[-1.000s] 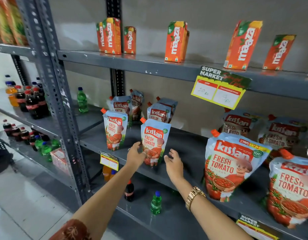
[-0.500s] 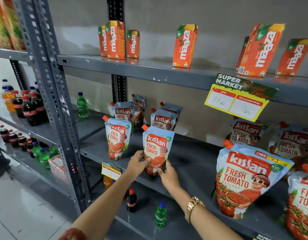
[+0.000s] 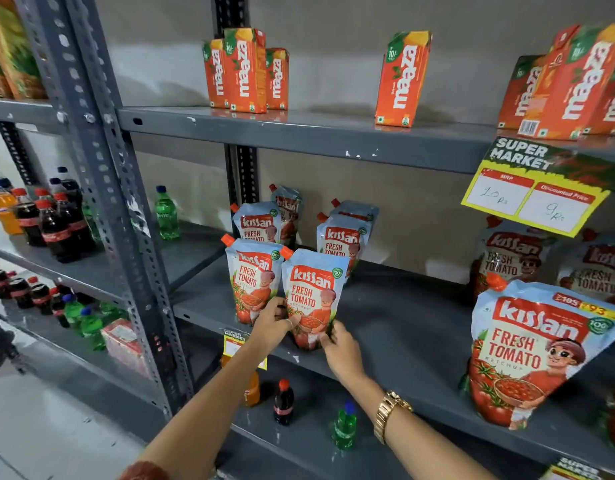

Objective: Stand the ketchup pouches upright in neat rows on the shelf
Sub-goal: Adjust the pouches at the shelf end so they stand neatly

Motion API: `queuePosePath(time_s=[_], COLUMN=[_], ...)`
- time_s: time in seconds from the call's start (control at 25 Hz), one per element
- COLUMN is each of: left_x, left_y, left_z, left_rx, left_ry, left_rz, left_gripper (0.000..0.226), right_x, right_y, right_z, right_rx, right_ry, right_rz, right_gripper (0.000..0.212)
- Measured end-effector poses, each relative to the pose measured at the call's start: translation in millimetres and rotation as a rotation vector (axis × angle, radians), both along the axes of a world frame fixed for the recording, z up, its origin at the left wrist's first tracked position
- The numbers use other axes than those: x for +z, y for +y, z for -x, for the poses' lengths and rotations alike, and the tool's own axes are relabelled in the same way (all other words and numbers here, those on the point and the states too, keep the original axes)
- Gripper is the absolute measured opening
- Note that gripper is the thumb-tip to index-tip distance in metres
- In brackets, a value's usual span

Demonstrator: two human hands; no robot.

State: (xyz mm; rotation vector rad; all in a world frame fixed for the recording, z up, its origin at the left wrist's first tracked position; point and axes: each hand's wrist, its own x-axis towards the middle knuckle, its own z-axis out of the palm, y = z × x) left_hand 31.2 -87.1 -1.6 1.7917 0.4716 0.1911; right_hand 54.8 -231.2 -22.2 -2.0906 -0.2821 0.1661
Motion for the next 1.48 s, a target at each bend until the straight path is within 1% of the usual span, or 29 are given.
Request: queuePosePath(time_s=[0.16, 0.32, 0.4, 0.48, 0.56, 0.68, 0.76, 0.88, 1.04, 1.16, 1.28, 1.4, 1.48], left_x=[1, 3, 4, 2, 0, -2, -1, 0, 2, 5, 4, 4, 6], left_y=[4, 6, 8, 16, 28, 46, 53, 65, 83, 92, 99, 103, 106], left_z=[4, 7, 10, 13, 15, 15, 17, 20, 21, 19, 15, 12, 11], left_rx=[-0.031, -0.045, -0.035, 0.055, 0.184, 0.27, 0.283, 0.301, 0.286, 0.226, 0.15, 0.099, 0.079], left_ry=[-0.02, -0.042, -0.08, -0.135, -0.164, -0.154, -0.145, -0.157, -0.145, -0.124, -0.09, -0.066, -0.066], left_rz=[0.03, 0.034, -0.012, -0.078, -0.128, -0.145, -0.156, -0.17, -0.137, -0.112, -0.069, -0.07, -0.077], left_gripper=[0.044, 0.043, 0.038, 0.031, 0.022, 0.018, 0.017, 0.016, 0.027, 0.039, 0.05, 0.055, 0.056], right_x=[-2, -6, -4, 2, 10, 17, 18, 19, 26, 27, 22, 14, 11], right_y=[4, 7, 8, 11, 18, 35, 47, 66, 89, 106, 122, 132, 134], right_z=[0, 2, 8, 16, 22, 30, 33, 32, 30, 26, 17, 12, 9], right_rx=[-0.003, -0.047, -0.181, -0.282, -0.258, -0.181, -0.166, -0.117, -0.059, -0.023, -0.003, 0.046, 0.062], right_ry=[-0.018, -0.048, -0.168, -0.346, -0.467, -0.487, -0.464, -0.419, -0.276, -0.142, 0.019, 0.163, 0.198], right_rz=[0.034, -0.003, -0.055, -0.118, -0.137, -0.154, -0.179, -0.182, -0.144, -0.103, -0.018, 0.019, 0.035], right_gripper=[0.028, 0.029, 0.031, 0.029, 0.023, 0.024, 0.027, 0.021, 0.029, 0.04, 0.057, 0.077, 0.083])
